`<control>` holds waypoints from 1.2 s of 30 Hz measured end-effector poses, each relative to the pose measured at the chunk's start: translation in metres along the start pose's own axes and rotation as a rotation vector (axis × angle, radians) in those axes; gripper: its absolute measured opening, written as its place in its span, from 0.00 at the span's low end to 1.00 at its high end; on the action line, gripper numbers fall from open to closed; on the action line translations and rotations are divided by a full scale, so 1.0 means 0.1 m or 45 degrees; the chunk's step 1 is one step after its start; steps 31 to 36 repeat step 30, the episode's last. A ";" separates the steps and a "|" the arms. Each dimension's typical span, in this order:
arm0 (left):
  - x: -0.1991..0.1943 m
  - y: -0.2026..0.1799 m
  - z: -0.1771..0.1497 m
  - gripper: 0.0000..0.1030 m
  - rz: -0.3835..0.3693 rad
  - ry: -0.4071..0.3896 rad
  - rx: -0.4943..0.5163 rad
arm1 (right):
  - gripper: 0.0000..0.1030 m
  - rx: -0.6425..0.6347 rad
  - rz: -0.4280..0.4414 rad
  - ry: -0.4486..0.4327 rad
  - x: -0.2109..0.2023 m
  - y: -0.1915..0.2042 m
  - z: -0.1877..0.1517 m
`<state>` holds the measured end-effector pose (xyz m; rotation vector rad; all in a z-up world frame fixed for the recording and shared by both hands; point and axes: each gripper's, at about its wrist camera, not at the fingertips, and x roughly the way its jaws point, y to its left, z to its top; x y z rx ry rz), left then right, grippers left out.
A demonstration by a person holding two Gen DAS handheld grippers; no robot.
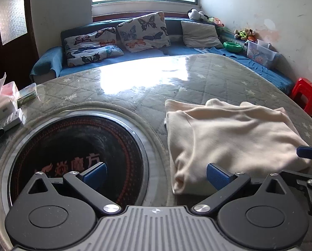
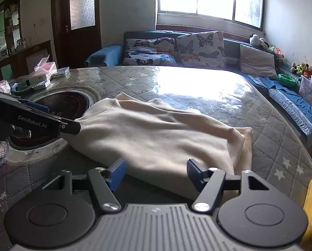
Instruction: Fold clothes
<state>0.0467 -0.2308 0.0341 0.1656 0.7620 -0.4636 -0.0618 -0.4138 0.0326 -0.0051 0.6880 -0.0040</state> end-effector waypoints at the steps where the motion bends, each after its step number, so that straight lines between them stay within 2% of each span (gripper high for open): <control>1: -0.03 -0.01 -0.03 1.00 0.001 -0.004 0.006 | 0.69 0.005 -0.002 -0.001 -0.01 0.01 -0.01; 8: -0.22 -0.08 -0.18 1.00 -0.012 -0.023 0.025 | 0.81 0.018 -0.026 -0.014 -0.09 0.08 -0.10; 11: -0.28 -0.09 -0.25 1.00 -0.014 -0.027 0.021 | 0.82 0.027 -0.030 -0.020 -0.12 0.10 -0.11; 18: -0.38 -0.10 -0.38 1.00 -0.012 -0.023 0.010 | 0.92 0.048 -0.053 -0.039 -0.20 0.16 -0.17; 28: -0.50 -0.13 -0.59 1.00 -0.002 -0.022 -0.001 | 0.96 0.065 -0.062 -0.043 -0.22 0.25 -0.26; 30: -0.51 -0.14 -0.62 1.00 -0.002 -0.020 0.002 | 0.99 0.067 -0.061 -0.046 -0.23 0.26 -0.27; 36: -0.51 -0.14 -0.62 1.00 -0.002 -0.020 0.002 | 0.99 0.067 -0.061 -0.046 -0.23 0.26 -0.27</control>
